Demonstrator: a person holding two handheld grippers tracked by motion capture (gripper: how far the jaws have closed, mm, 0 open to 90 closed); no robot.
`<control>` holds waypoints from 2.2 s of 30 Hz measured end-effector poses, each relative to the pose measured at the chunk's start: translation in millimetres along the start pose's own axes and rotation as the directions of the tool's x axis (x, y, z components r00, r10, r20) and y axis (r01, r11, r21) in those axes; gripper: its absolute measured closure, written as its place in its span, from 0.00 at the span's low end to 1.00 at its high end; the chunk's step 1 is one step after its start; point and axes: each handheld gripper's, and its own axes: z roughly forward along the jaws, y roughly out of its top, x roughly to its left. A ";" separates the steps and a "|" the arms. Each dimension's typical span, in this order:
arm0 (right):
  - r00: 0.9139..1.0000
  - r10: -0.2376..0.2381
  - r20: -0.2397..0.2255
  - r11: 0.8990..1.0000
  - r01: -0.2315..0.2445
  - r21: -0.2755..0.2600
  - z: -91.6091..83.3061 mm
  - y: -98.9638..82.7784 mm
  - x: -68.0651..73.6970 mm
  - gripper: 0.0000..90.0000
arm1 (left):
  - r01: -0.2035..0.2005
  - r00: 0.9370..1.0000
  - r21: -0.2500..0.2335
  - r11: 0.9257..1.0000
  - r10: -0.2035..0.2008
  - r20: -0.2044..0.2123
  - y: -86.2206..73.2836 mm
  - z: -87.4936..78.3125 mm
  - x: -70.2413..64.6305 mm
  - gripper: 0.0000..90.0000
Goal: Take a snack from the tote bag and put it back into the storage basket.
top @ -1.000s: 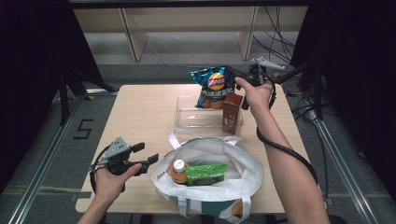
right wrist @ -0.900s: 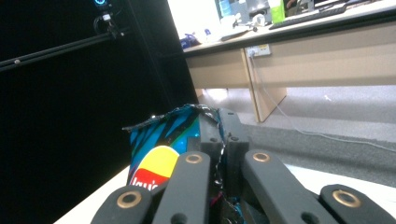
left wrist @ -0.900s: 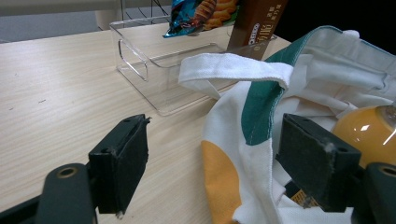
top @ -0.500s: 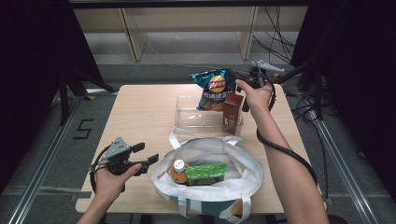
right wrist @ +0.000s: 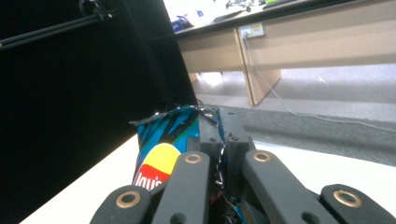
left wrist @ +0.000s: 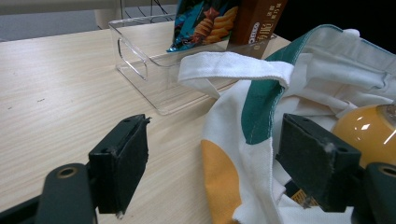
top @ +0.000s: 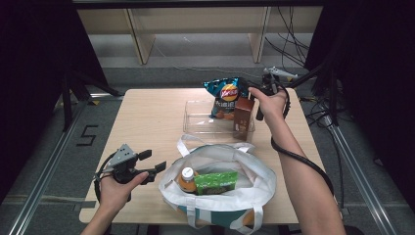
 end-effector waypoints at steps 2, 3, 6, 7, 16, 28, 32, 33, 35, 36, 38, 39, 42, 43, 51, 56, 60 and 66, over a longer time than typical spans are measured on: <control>1.000 0.019 -0.005 1.000 -0.019 -0.003 0.2 -2.4 -2.5 0.99 | -0.002 1.000 -0.006 1.000 0.002 0.007 0.0 0.3 0.5 0.27; 1.000 0.018 -0.009 1.000 -0.018 -0.001 0.0 -2.0 -2.9 0.99 | -0.002 1.000 -0.005 1.000 0.002 0.007 -0.1 0.2 0.6 0.27; 1.000 0.013 -0.005 1.000 -0.013 0.018 -0.4 -1.2 -2.6 0.97 | -0.001 1.000 0.001 1.000 0.001 0.000 -0.1 0.1 -0.2 0.27; 1.000 0.005 -0.006 1.000 -0.004 0.025 -0.5 -0.3 -3.1 0.96 | 0.011 1.000 -0.003 1.000 -0.011 0.002 -0.3 0.7 -0.9 0.27; 1.000 0.031 -0.001 0.998 -0.031 0.059 1.5 1.2 0.5 0.91 | -0.002 1.000 -0.007 1.000 0.002 0.007 -0.3 0.2 0.6 0.26; 0.999 0.036 0.002 0.994 -0.036 0.106 2.7 3.3 2.4 0.83 | -0.002 1.000 0.002 1.000 0.002 0.000 0.0 0.0 0.3 0.26; 0.999 0.040 0.003 0.993 -0.040 0.108 2.8 3.7 2.7 0.80 | -0.001 1.000 0.002 1.000 0.001 0.000 -0.1 0.0 0.6 0.26; 0.999 0.045 -0.001 0.993 -0.045 0.110 2.0 4.1 2.7 0.79 | -0.001 1.000 0.001 1.000 0.001 0.000 -0.1 0.0 0.5 0.26; 0.999 0.043 0.001 0.993 -0.043 0.110 1.5 4.8 2.4 0.75 | -0.002 1.000 0.000 1.000 0.002 0.000 0.0 -0.1 0.4 0.26; 0.999 0.043 0.003 0.993 -0.043 0.110 0.8 5.6 2.6 0.75 | -0.003 1.000 0.001 1.000 0.003 0.000 0.0 0.0 0.4 0.26; 1.000 0.018 -0.001 0.994 -0.018 0.111 0.3 6.8 2.0 0.73 | -0.002 1.000 0.003 1.000 0.002 -0.001 0.0 0.2 0.2 0.26; 0.999 0.039 -0.001 0.992 -0.038 0.118 -1.0 6.9 3.9 0.72 | -0.003 1.000 0.003 1.000 0.003 0.001 0.1 0.3 0.2 0.26; 0.999 0.046 0.002 0.994 -0.046 0.103 -0.9 7.0 2.0 0.70 | 0.010 1.000 0.002 1.000 -0.010 -0.001 0.0 0.7 -0.7 0.26; 0.999 0.053 0.002 0.993 -0.053 0.110 -1.6 7.4 1.1 0.69 | 0.010 1.000 0.002 1.000 -0.010 0.000 0.0 0.6 -0.6 0.26; 0.999 0.032 0.000 0.996 -0.032 0.079 -7.5 11.9 0.5 0.68 | 0.010 1.000 0.003 1.000 -0.010 -0.001 0.0 0.6 -0.6 0.26; 0.999 0.039 0.004 0.997 -0.039 0.064 -15.7 18.4 3.9 0.68 | 0.010 1.000 0.000 1.000 -0.010 -0.001 0.2 0.7 -0.7 0.26; 0.999 0.031 0.013 0.998 -0.032 0.062 -22.6 21.2 4.3 0.68 | 0.009 1.000 -0.004 1.000 -0.009 -0.003 0.8 -0.1 -1.0 0.26; 0.999 -0.009 0.040 0.998 0.007 0.061 -36.8 25.2 7.1 0.69 | 0.002 1.000 -0.019 1.000 -0.002 -0.002 1.3 -1.5 0.0 0.27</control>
